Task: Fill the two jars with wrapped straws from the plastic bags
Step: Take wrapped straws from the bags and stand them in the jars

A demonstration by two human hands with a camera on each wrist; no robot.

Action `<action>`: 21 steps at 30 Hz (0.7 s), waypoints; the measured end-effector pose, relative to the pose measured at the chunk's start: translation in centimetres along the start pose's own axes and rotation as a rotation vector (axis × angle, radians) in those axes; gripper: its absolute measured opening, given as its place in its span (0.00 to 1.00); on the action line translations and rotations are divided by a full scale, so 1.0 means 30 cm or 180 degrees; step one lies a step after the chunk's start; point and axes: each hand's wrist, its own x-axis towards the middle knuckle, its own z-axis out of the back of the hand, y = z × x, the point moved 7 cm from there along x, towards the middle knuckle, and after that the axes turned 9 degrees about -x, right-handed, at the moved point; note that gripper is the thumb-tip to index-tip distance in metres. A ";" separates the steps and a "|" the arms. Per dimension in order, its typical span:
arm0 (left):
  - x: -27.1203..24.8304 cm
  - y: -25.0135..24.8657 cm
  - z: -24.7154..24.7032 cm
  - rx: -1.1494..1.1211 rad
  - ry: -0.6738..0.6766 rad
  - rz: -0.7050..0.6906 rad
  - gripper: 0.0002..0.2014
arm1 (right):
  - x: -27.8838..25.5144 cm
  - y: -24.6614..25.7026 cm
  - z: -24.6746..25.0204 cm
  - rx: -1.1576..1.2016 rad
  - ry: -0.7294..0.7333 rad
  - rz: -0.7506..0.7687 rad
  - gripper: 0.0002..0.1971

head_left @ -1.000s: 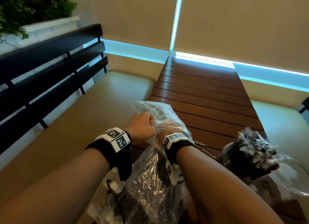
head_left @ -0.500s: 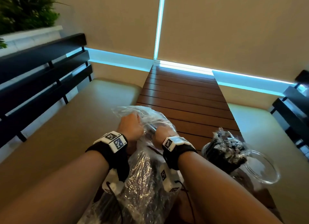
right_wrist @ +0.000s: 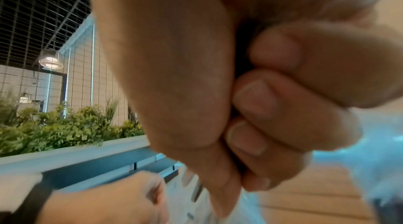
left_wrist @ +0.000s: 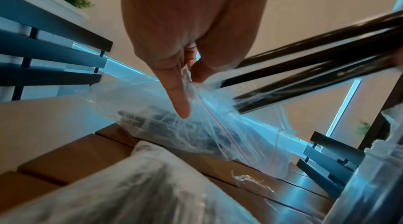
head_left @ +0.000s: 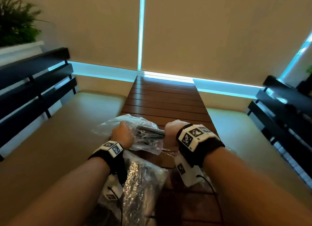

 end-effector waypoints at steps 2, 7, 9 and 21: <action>-0.028 -0.043 -0.015 0.0086 0.0030 -0.0052 0.13 | -0.091 -0.070 0.055 -0.0174 -0.0121 0.0026 0.12; -0.093 -0.098 -0.062 0.0538 0.0229 -0.0019 0.19 | -0.246 -0.199 0.141 -0.0086 -0.0012 -0.0107 0.19; -0.138 -0.144 -0.071 0.0942 0.0276 -0.0130 0.13 | -0.281 -0.253 0.162 0.0129 -0.0125 -0.0202 0.19; -0.289 -0.572 0.035 -0.3243 0.1500 -0.0747 0.31 | -0.258 -0.232 0.044 0.1598 -0.1542 -0.0566 0.14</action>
